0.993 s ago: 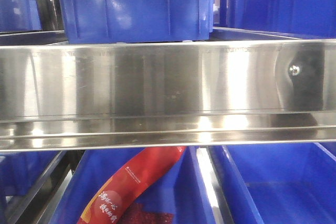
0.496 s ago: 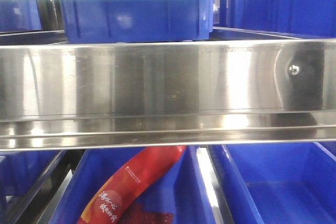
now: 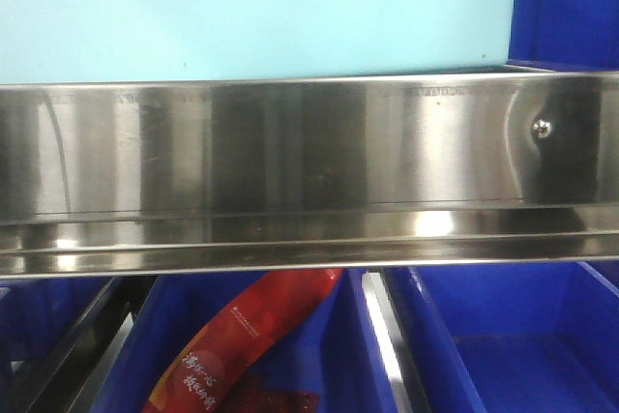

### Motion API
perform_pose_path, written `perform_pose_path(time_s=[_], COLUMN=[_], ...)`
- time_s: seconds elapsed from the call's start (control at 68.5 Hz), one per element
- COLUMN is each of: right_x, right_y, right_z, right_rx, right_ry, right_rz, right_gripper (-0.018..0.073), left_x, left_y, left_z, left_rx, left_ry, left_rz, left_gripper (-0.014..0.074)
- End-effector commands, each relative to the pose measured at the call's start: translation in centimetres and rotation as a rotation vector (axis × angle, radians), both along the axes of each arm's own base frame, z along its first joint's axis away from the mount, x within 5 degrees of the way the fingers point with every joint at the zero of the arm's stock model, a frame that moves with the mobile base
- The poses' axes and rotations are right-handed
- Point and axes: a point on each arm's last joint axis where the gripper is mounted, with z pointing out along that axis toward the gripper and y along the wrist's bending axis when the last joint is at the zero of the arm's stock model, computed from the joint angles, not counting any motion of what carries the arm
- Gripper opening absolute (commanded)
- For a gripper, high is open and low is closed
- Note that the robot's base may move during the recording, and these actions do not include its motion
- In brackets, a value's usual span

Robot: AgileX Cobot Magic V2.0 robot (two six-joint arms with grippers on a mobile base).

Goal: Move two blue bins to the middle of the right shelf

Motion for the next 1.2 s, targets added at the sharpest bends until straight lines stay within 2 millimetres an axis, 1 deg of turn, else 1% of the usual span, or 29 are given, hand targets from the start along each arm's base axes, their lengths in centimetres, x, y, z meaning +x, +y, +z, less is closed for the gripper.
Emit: perform_pose_path(time_s=[0.0, 0.029, 0.044, 0.058, 0.088, 0.102, 0.117, 0.131, 0.175, 0.204, 0.219, 0.292, 0.394, 0.526, 0.599, 0.657, 0.701, 0.759, 0.774, 0.803, 0.818, 0.832, 0.847, 0.861, 0.876, 0.905, 0.978, 1.066, 1.182], right_x=[0.3, 0.3, 0.3, 0.3, 0.3, 0.3, 0.3, 0.3, 0.2, 0.2, 0.1, -0.3, -0.9, -2.3, -3.4, -4.4, -5.1, -6.0, -6.2, -6.6, -6.8, -7.0, -7.1, -7.3, -7.4, -7.8, -8.4, -9.3, -10.6], right_y=[-0.2, -0.2, -0.2, -0.2, -0.2, -0.2, -0.2, -0.2, -0.2, -0.3, -0.3, -0.5, -0.9, -1.9, -2.7, -3.4, -4.0, -4.9, -5.1, -5.4, -5.6, -5.8, -6.0, -6.2, -6.4, -6.7, -7.7, -8.6, -9.9], right_z=[1.1, 1.1, 1.1, 1.1, 1.1, 1.1, 1.2, 1.2, 1.3, 1.4, 1.5, 2.0, 2.9, 4.8, 6.0, 7.1, 7.6, 8.3, 8.4, 8.7, 8.8, 8.9, 8.9, 9.0, 9.0, 9.0, 8.6, 7.5, 4.6], right_rx=[0.015, 0.014, 0.013, 0.013, 0.013, 0.013, 0.014, 0.014, 0.016, 0.016, 0.019, 0.025, 0.022, 0.014, 0.002, -0.009, -0.035, -0.070, -0.084, -0.102, -0.110, -0.120, -0.129, -0.136, -0.147, -0.161, -0.178, -0.185, -0.204], right_ry=[-0.101, -0.099, -0.096, -0.096, -0.096, -0.096, -0.098, -0.098, -0.102, -0.103, -0.110, -0.122, -0.161, -0.241, -0.292, -0.335, -0.364, -0.391, -0.397, -0.404, -0.410, -0.411, -0.414, -0.416, -0.421, -0.430, -0.439, -0.437, -0.412], right_rz=[-0.001, -0.001, 0.000, 0.000, 0.000, 0.000, 0.000, 0.000, -0.001, -0.001, -0.001, -0.001, -0.004, -0.011, -0.017, -0.024, -0.031, -0.041, -0.045, -0.050, -0.053, -0.056, -0.061, -0.064, -0.070, -0.077, -0.104, -0.125, -0.146], right_gripper=[0.0118, 0.0185, 0.0256, 0.0274, 0.0344, 0.0394, 0.0410, 0.0440, 0.0529, 0.0566, 0.0576, 0.0566, 0.0559, 0.0554, 0.0510, 0.0424, 0.0344, 0.0194, 0.0158, 0.0088, 0.0035, 0.0001, -0.0031, -0.0063, -0.0094, -0.0164, -0.0162, -0.0162, -0.0162], left_x=[-0.1, -0.1, -0.1, -0.1, -0.1, -0.1, -0.1, -0.1, -0.1, -0.2, -0.2, -0.6, -1.4, -3.2, -4.6, -5.7, -6.6, -7.7, -8.0, -8.4, -8.7, -9.0, -9.2, -9.4, -9.7, -10.1, -11.0, -11.7, -12.9], left_y=[-0.1, -0.1, -0.1, -0.1, -0.1, -0.1, -0.1, -0.1, 0.0, 0.0, 0.0, 0.1, 0.4, 1.2, 2.0, 2.6, 3.1, 3.8, 3.9, 4.2, 4.3, 4.5, 4.6, 4.7, 4.9, 5.1, 5.6, 6.1, 6.6], left_z=[0.8, 0.8, 0.8, 0.8, 0.8, 0.8, 0.8, 0.8, 0.8, 0.9, 0.9, 1.3, 2.3, 4.4, 5.8, 6.7, 7.4, 8.2, 8.3, 8.5, 8.6, 8.7, 8.8, 8.9, 8.9, 8.6, 8.0, 6.3, 3.9], left_rx=[-0.001, -0.001, -0.001, -0.001, -0.001, -0.001, -0.001, -0.001, -0.002, -0.002, -0.002, -0.010, -0.024, -0.055, -0.062, -0.056, -0.051, -0.044, -0.041, -0.036, -0.037, -0.037, -0.036, -0.038, -0.040, -0.039, -0.066, -0.074, -0.074], left_ry=[-0.060, -0.060, -0.060, -0.060, -0.060, -0.060, -0.060, -0.060, -0.062, -0.062, -0.062, -0.077, -0.112, -0.197, -0.264, -0.314, -0.352, -0.400, -0.410, -0.431, -0.441, -0.456, -0.468, -0.482, -0.496, -0.510, -0.537, -0.527, -0.528], left_rz=[-0.030, -0.030, -0.030, -0.030, -0.030, -0.030, -0.030, -0.030, -0.030, -0.030, -0.030, -0.030, -0.030, -0.027, -0.024, -0.020, -0.016, -0.010, -0.009, -0.006, -0.005, -0.003, -0.002, 0.000, 0.002, 0.004, 0.029, 0.069, 0.074], left_gripper=[0.0213, 0.0279, 0.0317, 0.0342, 0.0391, 0.0414, 0.0426, 0.0458, 0.0514, 0.0553, 0.0566, 0.0602, 0.0601, 0.0587, 0.0546, 0.0486, 0.0396, 0.0266, 0.0213, 0.0142, 0.0106, 0.0052, 0.0016, -0.0001, -0.0053, -0.0110, -0.0111, -0.0111, -0.0111])
